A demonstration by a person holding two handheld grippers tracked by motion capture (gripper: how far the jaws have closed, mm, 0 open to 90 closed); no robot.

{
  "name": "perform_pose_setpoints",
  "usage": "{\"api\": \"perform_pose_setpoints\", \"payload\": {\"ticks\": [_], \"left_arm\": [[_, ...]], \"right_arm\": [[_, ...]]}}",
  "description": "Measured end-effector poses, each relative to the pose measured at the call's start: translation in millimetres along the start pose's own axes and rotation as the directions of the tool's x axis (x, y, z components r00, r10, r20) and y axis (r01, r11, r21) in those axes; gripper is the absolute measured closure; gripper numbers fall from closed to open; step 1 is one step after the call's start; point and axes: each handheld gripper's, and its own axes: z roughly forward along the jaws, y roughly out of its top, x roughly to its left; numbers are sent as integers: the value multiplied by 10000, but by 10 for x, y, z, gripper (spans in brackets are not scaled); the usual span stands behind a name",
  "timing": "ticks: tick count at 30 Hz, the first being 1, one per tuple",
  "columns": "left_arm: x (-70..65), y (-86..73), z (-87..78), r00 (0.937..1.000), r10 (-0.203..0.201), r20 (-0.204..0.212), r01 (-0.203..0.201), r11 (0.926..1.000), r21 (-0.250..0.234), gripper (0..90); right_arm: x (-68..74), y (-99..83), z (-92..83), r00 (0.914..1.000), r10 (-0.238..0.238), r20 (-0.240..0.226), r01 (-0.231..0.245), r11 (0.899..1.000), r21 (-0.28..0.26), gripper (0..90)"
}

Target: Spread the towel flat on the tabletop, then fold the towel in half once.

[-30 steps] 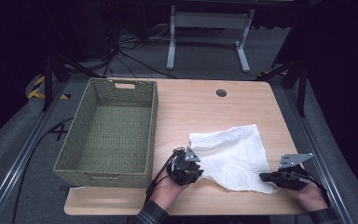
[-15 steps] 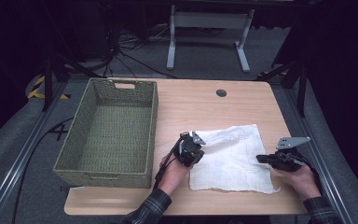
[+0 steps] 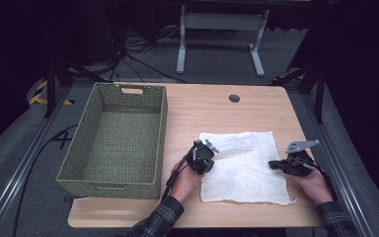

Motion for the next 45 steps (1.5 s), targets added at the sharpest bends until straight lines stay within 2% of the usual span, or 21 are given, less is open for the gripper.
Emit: {"api": "perform_pose_setpoints", "payload": {"ticks": [1,4,6,9,11,14,16,22,24,27,32,37,41,44,45], "left_arm": [[5,-4,-14,9999,120,85,-121,9999,107,896],[-26,-30,-29,9999,50,157,-53,9999,137,896],[-44,-50,-52,9993,228,285,-235,9994,247,896],[-75,-68,-60,9993,290,228,-296,9993,250,896],[-105,-99,-84,9987,345,386,-357,9989,318,897],[-130,-126,-102,9988,243,425,-257,9991,349,896],[-135,-150,-125,9979,355,545,-378,9984,424,897],[-175,-194,-164,9975,347,621,-384,9975,593,896],[-177,-209,-159,9969,359,704,-391,9983,439,896],[-199,-224,-180,9951,462,876,-517,9968,608,896],[-223,-222,-180,9942,528,933,-588,9962,635,892],[-205,-208,-186,9945,402,964,-454,9976,527,821],[-182,-172,-185,9947,302,983,-347,9984,446,695],[-113,-121,-169,9942,183,1061,-194,9998,93,619],[-95,-106,-171,9946,199,1019,-215,9997,147,578]], "right_arm": [[7,-4,-4,10000,-24,-4,24,10000,24,899],[31,-20,-15,10000,-69,-56,69,10000,31,899],[52,-31,-24,9999,-104,-104,105,9999,49,899],[88,-46,-35,9997,-198,-165,200,9998,95,899],[116,-50,-43,9994,-289,-197,292,9995,144,898],[140,-57,-46,9992,-330,-244,333,9993,144,899],[180,-76,-58,9987,-320,-398,327,9993,171,898],[282,-117,-94,9972,-483,-571,501,9983,307,898],[295,-119,-98,9969,-513,-602,534,9980,342,898],[325,-121,-110,9964,-538,-660,570,9972,477,898],[339,-122,-115,9958,-614,-678,646,9968,475,895],[316,-117,-131,9965,-557,-630,570,9982,198,860],[288,-98,-153,9978,-492,-434,490,9988,-58,779],[259,-76,-165,9987,-412,-299,408,9990,-154,734],[241,-63,-172,9991,-331,-247,326,9993,-191,712]]}}
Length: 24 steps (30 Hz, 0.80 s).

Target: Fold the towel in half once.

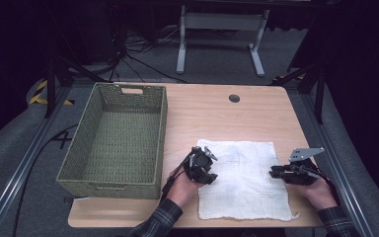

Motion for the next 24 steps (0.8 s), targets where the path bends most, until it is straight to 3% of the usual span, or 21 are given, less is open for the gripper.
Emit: {"api": "perform_pose_setpoints", "payload": {"ticks": [7,10,14,17,22,24], "left_arm": [[165,125,-11,9997,-186,-151,184,9997,-136,535],[202,149,-23,9986,-296,-440,275,9984,-486,536],[284,202,-27,9960,-532,-713,501,9977,-450,533],[347,259,-38,9917,-709,-1071,617,9943,-874,531],[443,317,-20,9881,-787,-1324,687,9945,-789,538],[508,337,-17,9833,-958,-1549,804,9915,-1027,545]], "right_arm": [[-119,95,2,9993,238,293,-235,9997,-93,678],[-162,139,6,9988,314,384,-309,9994,-149,668],[-224,199,11,9983,348,458,-339,9992,-204,659],[-292,256,36,9981,390,470,-379,9990,-245,648],[-372,325,60,9978,400,521,-385,9988,-302,646],[-405,355,75,9975,422,566,-406,9987,-294,645]]}}
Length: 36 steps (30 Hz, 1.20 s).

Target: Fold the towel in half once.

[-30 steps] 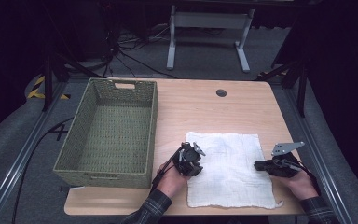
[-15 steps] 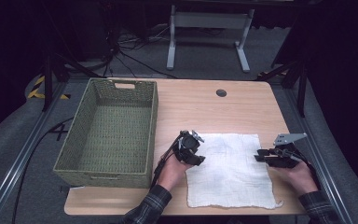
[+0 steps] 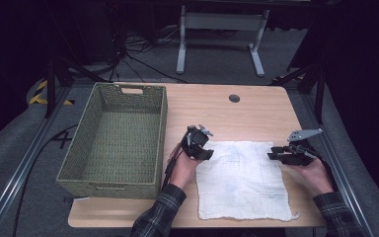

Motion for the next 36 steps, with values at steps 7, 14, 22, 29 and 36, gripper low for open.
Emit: {"api": "perform_pose_setpoints", "payload": {"ticks": [7,14,22,29,36], "left_arm": [[231,50,104,9981,-409,-455,418,9989,204,557],[392,48,232,9939,-776,-790,811,9958,423,565],[390,49,281,9940,-405,-1016,466,9972,588,643],[340,42,289,9959,-79,-900,125,9986,509,814],[321,52,294,9961,-9,-886,58,9984,554,849]], "right_arm": [[-93,56,54,9998,44,206,-44,10000,2,643],[-135,77,101,9996,9,294,-10,10000,56,643],[-249,82,141,9983,222,539,-215,9997,-134,646],[-417,104,143,9928,574,1048,-552,9982,-234,653],[-532,81,234,9899,878,1114,-874,9961,-86,655]]}}
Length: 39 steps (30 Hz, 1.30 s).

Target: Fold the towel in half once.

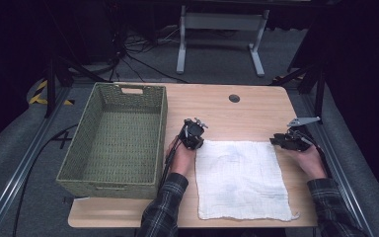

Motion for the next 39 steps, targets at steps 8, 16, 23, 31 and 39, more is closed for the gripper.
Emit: {"api": "perform_pose_setpoints", "payload": {"ticks": [8,16,23,31,39], "left_arm": [[11,-2,-1,9999,-116,107,116,9999,20,853],[16,3,-1,9969,-758,202,759,9971,-45,866],[11,120,-135,9964,-842,55,844,9925,-879,867],[-40,189,-386,9969,-741,-269,694,9871,-1446,866],[-203,-2,-542,9987,-408,-300,360,9887,-1453,866]], "right_arm": [[4,-39,99,9996,-183,-197,193,9986,501,739],[31,-19,86,9993,-329,-200,338,9984,456,870],[-22,83,-77,9994,-344,30,345,9992,-208,875],[-6,208,-318,9990,-425,98,433,9939,-1013,876],[155,35,-530,9977,-677,-15,670,9911,-1147,877]]}}
